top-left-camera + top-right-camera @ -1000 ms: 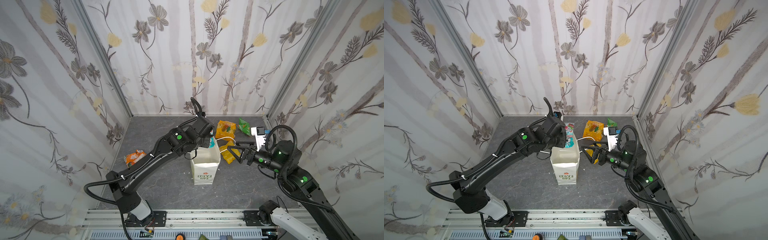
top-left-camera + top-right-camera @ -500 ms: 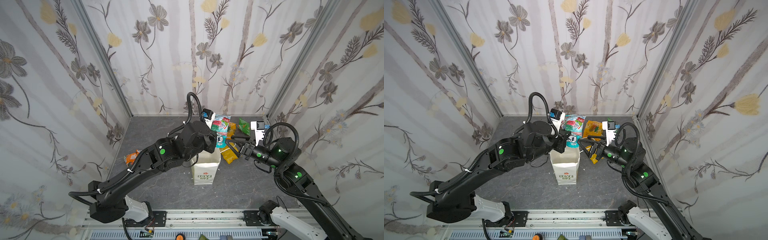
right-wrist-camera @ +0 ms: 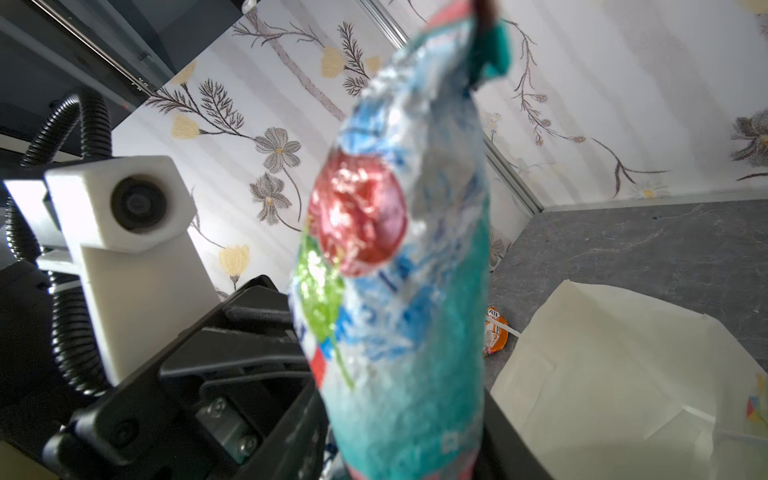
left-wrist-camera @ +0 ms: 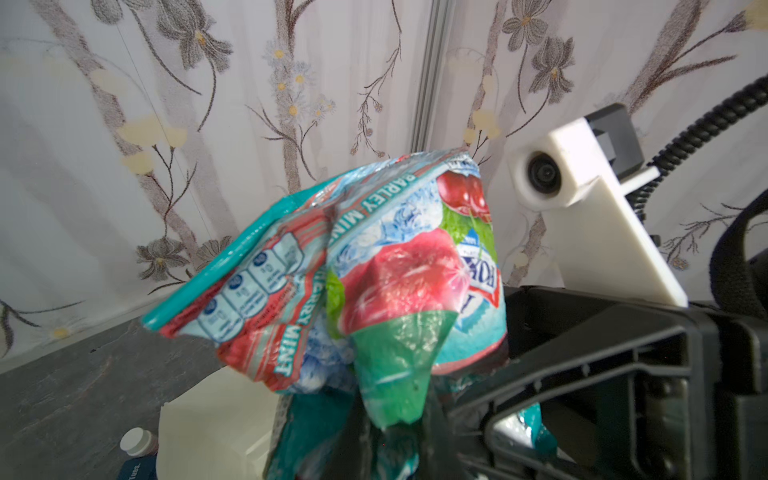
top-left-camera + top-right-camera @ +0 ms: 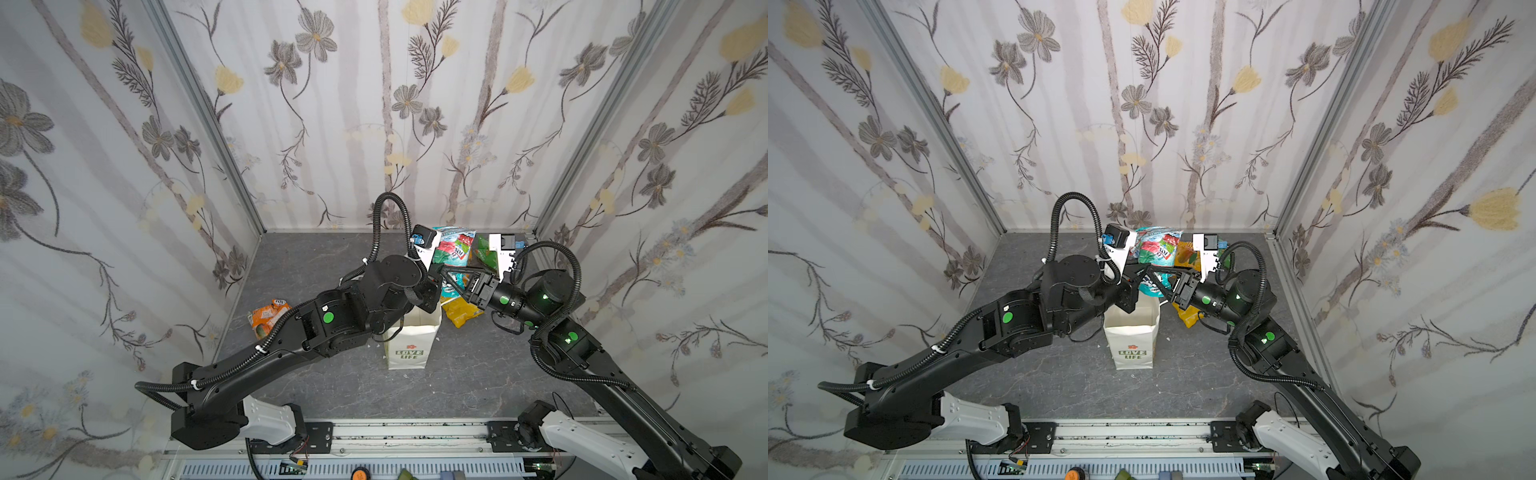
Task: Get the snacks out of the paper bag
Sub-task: 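Grasp the FOX'S candy bag from the left gripper with the right gripper, then carry the FOX'S bag beside the other snacks with right gripper while left withdraws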
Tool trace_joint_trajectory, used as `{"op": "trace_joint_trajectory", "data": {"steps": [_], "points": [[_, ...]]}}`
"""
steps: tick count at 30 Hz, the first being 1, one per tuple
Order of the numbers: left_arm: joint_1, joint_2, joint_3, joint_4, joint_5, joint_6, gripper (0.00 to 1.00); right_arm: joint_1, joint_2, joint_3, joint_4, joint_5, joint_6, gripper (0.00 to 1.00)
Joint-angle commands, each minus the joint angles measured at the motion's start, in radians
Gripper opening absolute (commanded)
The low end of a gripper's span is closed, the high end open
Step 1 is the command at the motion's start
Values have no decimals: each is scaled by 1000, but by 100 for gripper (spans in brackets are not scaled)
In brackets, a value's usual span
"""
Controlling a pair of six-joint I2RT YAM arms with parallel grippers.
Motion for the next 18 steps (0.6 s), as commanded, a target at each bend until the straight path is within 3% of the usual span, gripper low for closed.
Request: {"op": "trace_joint_trajectory", "data": {"steps": [1,4,8,10,18], "points": [[-1,-12,-1,86,-40,12,0,1,0,-2,61,22,17,33],[0,-20,-7,85,-39,12,6,2,-11,-4,61,45,12,14],[-1,-43,-20,94,-41,13,24,1,-16,-2,57,58,1,1],[0,-61,-32,102,-40,15,36,1,-14,6,51,59,-9,0],[-1,-163,-104,127,-68,58,61,-50,-4,61,-17,113,-49,0]]}}
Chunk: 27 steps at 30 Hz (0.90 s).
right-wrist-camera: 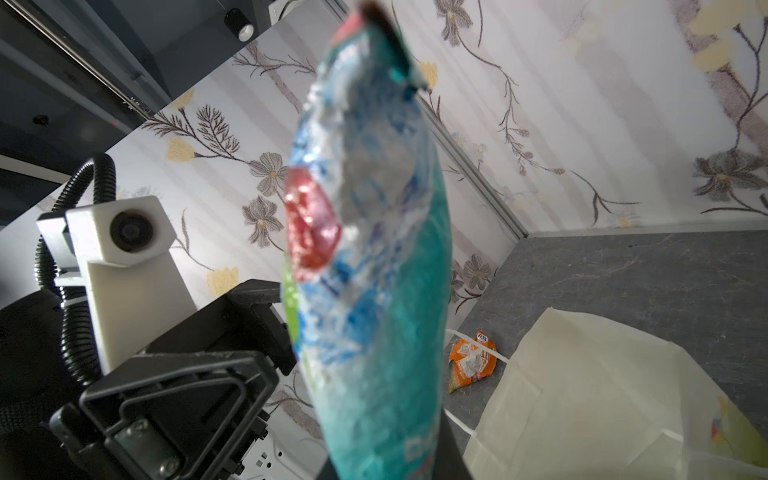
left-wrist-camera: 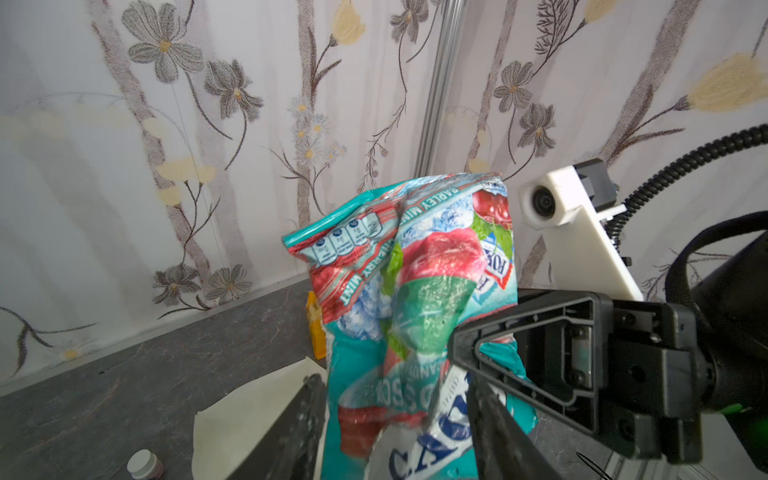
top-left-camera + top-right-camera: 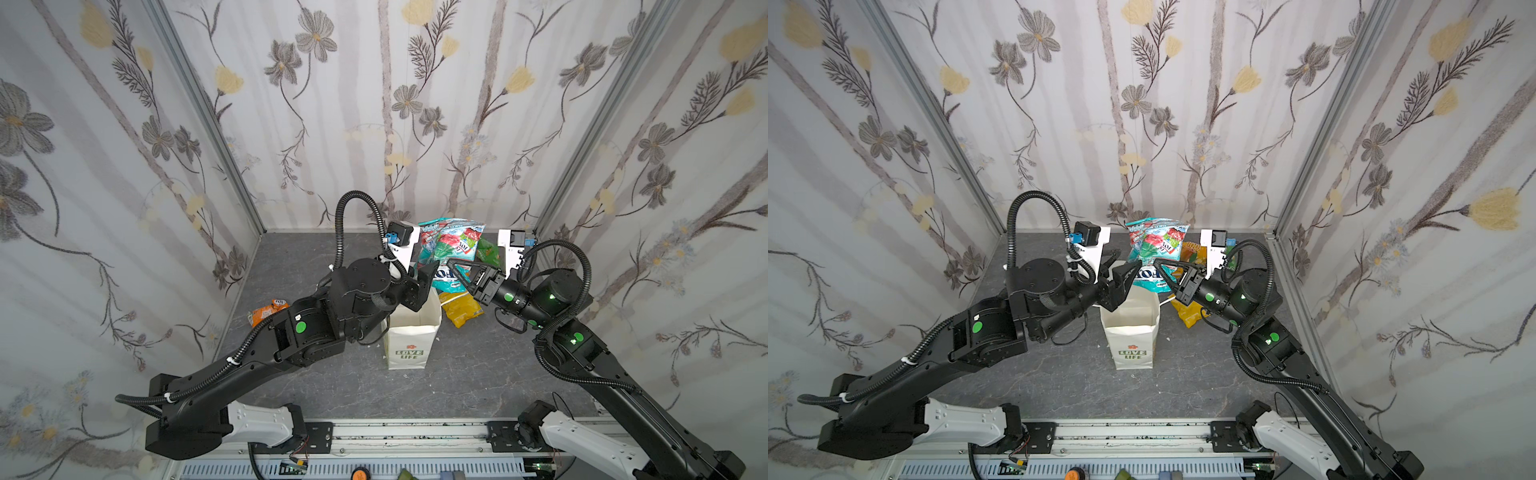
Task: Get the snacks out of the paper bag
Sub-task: 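Carry the FOX'S bag beside the other snacks with right gripper while left withdraws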
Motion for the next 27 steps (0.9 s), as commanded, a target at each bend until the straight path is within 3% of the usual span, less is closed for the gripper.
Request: {"op": "trace_joint_trajectory", "data": {"steps": [1,11,19,27], "points": [[0,-40,-38,46,-51,38,63,-41,8,33,-6,36,-30,0],[3,-126,-176,-68,-147,19,84,-339,21,24,-16,-72,-8,0],[10,-96,-231,-191,-163,-56,89,-562,37,-122,71,-172,59,0],[25,-35,-230,-244,-145,-93,89,-654,128,-294,167,-220,88,0]]}}
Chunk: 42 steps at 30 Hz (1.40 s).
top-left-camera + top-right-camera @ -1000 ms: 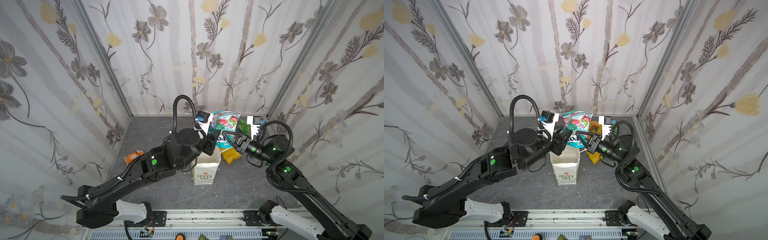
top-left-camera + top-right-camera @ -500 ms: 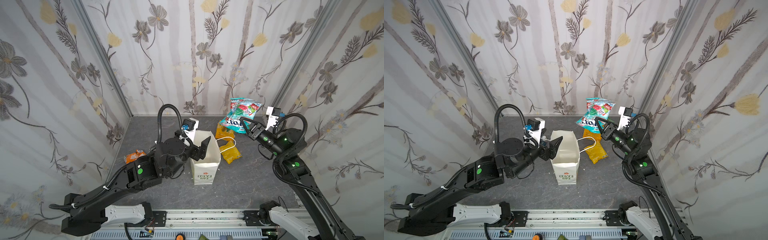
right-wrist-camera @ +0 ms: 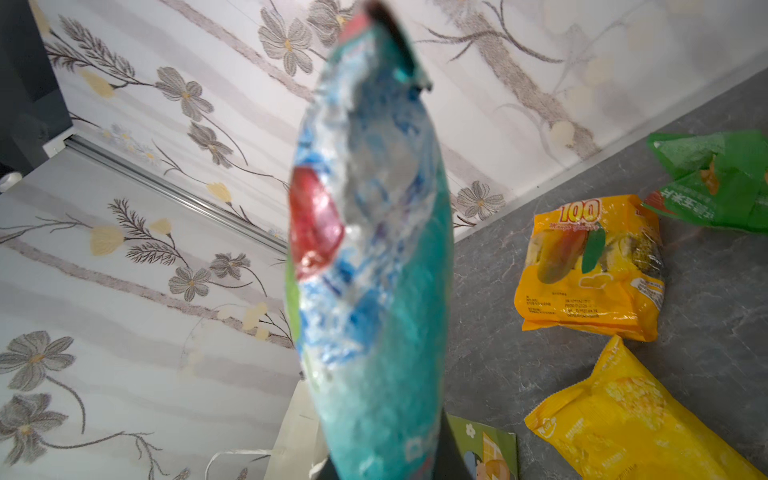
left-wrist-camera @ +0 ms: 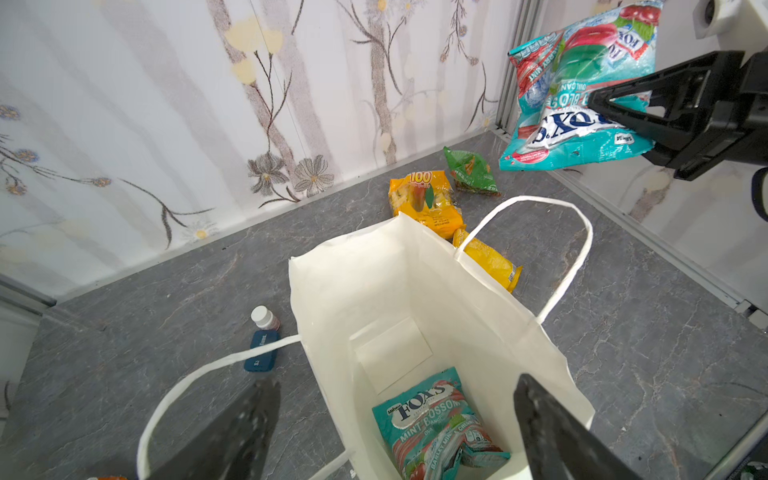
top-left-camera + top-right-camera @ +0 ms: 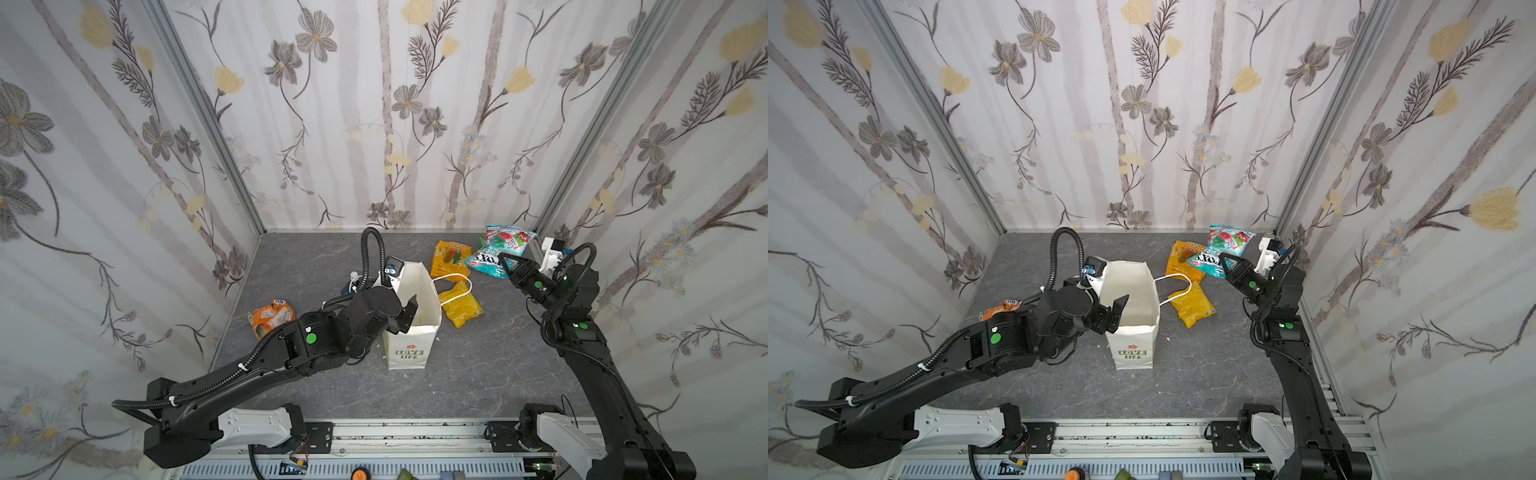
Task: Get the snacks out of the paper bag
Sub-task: 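Carry the FOX'S bag beside the other snacks with right gripper while left withdraws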
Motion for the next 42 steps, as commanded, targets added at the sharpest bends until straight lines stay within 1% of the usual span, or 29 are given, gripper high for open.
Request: {"op": "trace_joint_trajectory", "data": {"steps": [1,7,14,20,25,28,30,32,34,42], "points": [[6,14,5,-24,-2,-30,89,-19,44,-48,112,-44,8,0],[13,24,14,-4,11,-22,89,-37,196,-91,147,-72,-42,0],[18,34,23,-8,12,-21,89,-65,345,-103,154,-36,-118,0],[23,43,35,-8,14,-15,89,-118,485,-106,197,-45,-136,0],[29,59,44,-2,10,-7,89,-120,597,-96,215,-75,-148,0],[30,70,57,-6,13,-5,89,-120,640,-96,213,-64,-162,12],[32,75,64,-10,12,-2,89,-119,658,-95,195,-41,-172,21],[32,75,68,-11,10,2,89,-121,665,-96,179,-22,-180,28],[33,77,69,-9,11,4,89,-121,659,-100,164,4,-187,34],[42,80,69,1,16,5,89,-121,599,-126,74,142,-208,68]]}}
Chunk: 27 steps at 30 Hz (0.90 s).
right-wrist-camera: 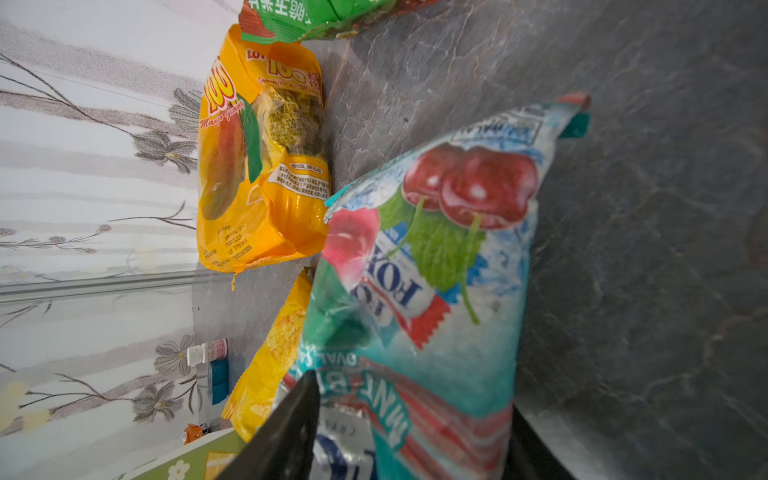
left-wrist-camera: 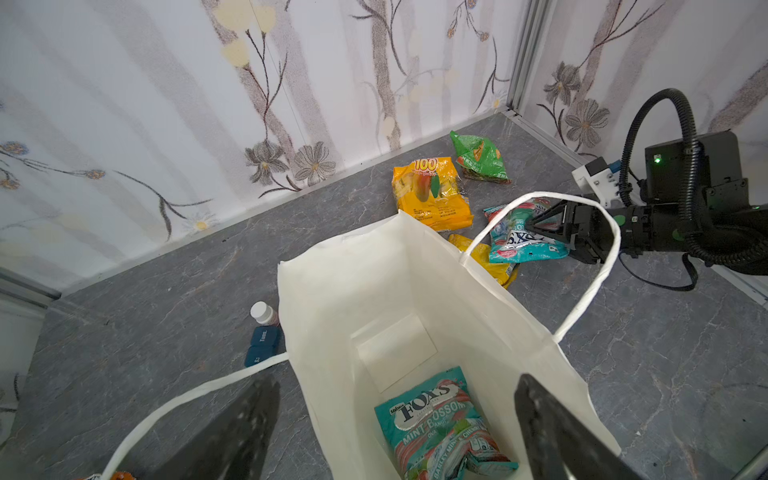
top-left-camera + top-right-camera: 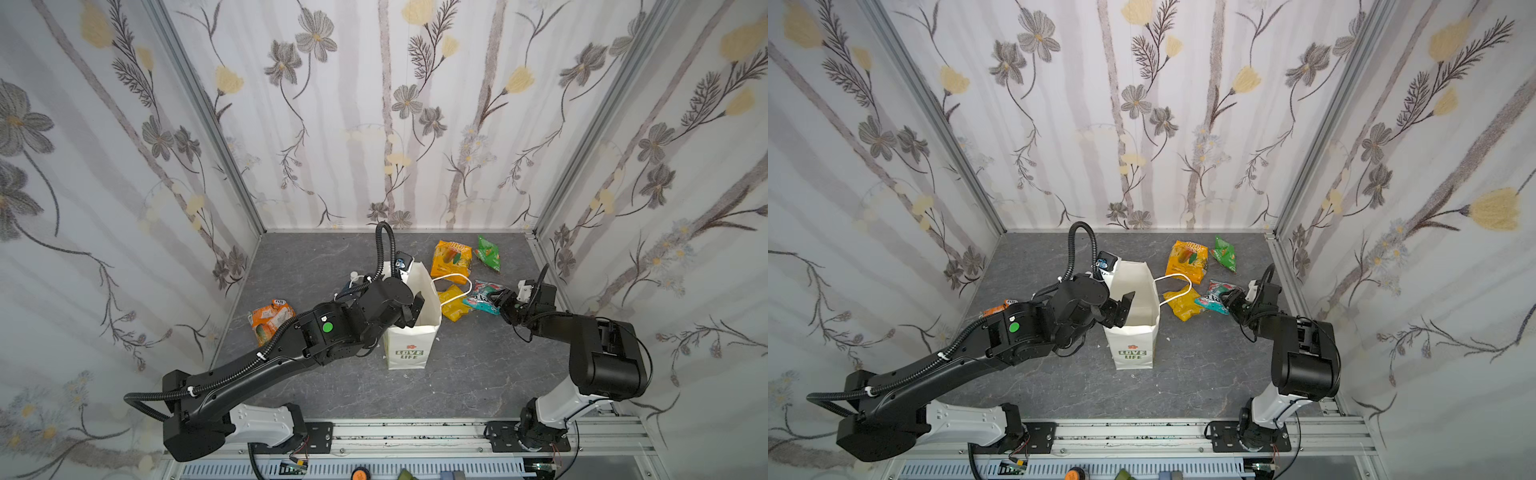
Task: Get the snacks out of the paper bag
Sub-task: 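Carry the FOX'S bag beside the other snacks with right gripper while left withdraws, then lower the left gripper into the paper bag and grasp the second teal FOX'S bag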
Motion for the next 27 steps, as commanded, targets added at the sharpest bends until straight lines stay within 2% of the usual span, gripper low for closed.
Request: {"op": "trace_joint_trajectory", "data": {"steps": [1,5,9,14,18,23,27], "points": [[2,0,8,16,-10,-3,90,0,-32,-10,-39,92,-22,72],[6,0,12,18,-5,-3,90,-1,-78,-27,-84,125,-48,85],[9,0,30,14,-3,-3,90,0,-169,-67,-105,188,-46,91],[15,32,74,1,-7,-8,90,0,-353,-96,-154,231,-34,93],[27,62,116,-30,-6,-31,91,12,-546,-90,-189,158,-3,94],[60,135,197,-106,2,-91,90,118,-763,17,-275,104,-20,96],[88,210,266,-174,34,-144,91,255,-831,159,-330,43,-76,99]]}}
